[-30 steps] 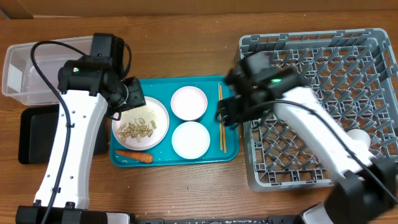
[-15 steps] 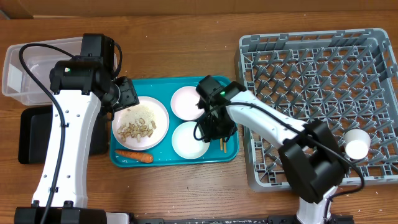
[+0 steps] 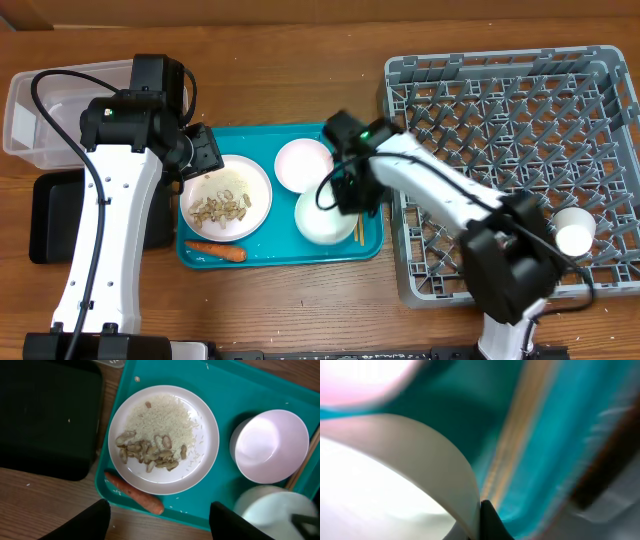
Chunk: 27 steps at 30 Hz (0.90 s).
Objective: Sort waste into correct bins and load items into the dishwasher
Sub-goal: 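Carry the white bowl with right gripper and set it in the rack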
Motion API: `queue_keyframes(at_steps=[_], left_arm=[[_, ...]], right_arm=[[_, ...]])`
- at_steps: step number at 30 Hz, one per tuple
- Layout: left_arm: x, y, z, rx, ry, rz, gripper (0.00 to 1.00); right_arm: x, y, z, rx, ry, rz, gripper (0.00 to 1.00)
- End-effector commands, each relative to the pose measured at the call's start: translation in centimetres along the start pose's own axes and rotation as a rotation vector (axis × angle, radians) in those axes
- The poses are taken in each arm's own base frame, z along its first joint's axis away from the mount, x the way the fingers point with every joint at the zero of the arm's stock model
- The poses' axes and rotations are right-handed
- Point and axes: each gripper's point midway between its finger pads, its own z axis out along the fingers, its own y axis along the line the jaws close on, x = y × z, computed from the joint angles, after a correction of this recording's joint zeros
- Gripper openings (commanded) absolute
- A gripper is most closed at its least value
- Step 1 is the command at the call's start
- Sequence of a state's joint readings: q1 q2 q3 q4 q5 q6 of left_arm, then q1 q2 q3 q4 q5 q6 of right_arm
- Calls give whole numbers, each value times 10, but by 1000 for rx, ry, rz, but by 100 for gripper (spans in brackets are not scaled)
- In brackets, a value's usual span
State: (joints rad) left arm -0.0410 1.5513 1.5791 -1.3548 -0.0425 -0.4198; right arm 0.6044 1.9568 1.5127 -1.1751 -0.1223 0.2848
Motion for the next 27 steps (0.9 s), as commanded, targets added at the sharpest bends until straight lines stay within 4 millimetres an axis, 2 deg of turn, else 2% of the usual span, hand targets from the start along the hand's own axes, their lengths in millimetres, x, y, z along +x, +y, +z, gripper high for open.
queue_keyframes(at_steps=[1, 2, 4, 6, 10, 14, 17, 21, 24, 27], left_arm=[[-3, 3, -5, -9, -23, -19, 66], [-4, 3, -5, -9, -23, -19, 66], [-4, 3, -5, -9, -23, -19, 66], [-4, 3, -5, -9, -24, -19, 66], [-5, 3, -5, -7, -28, -19, 66], [-5, 2, -5, -7, -28, -19, 66], [-5, 2, -5, -7, -28, -19, 66], [-6, 2, -5, -3, -33, -19, 66], [-6, 1, -5, -1, -34, -20, 66], [-6, -1, -5, 9, -32, -20, 66]], right_arm=[[-34, -29, -103, 70, -316, 55, 4], [-38, -54, -135, 144, -416, 100, 4], [-39, -93, -169, 267, -528, 174, 4], [-35, -142, -204, 442, -627, 279, 4], [-23, -218, -243, 699, -705, 465, 4], [-1, -287, -272, 896, -792, 757, 4], [13, -325, -287, 1013, -853, 927, 4], [17, -373, -298, 1165, -886, 1043, 4], [12, -401, -291, 1245, -839, 1047, 4], [7, -426, -267, 1275, -768, 1052, 4]])
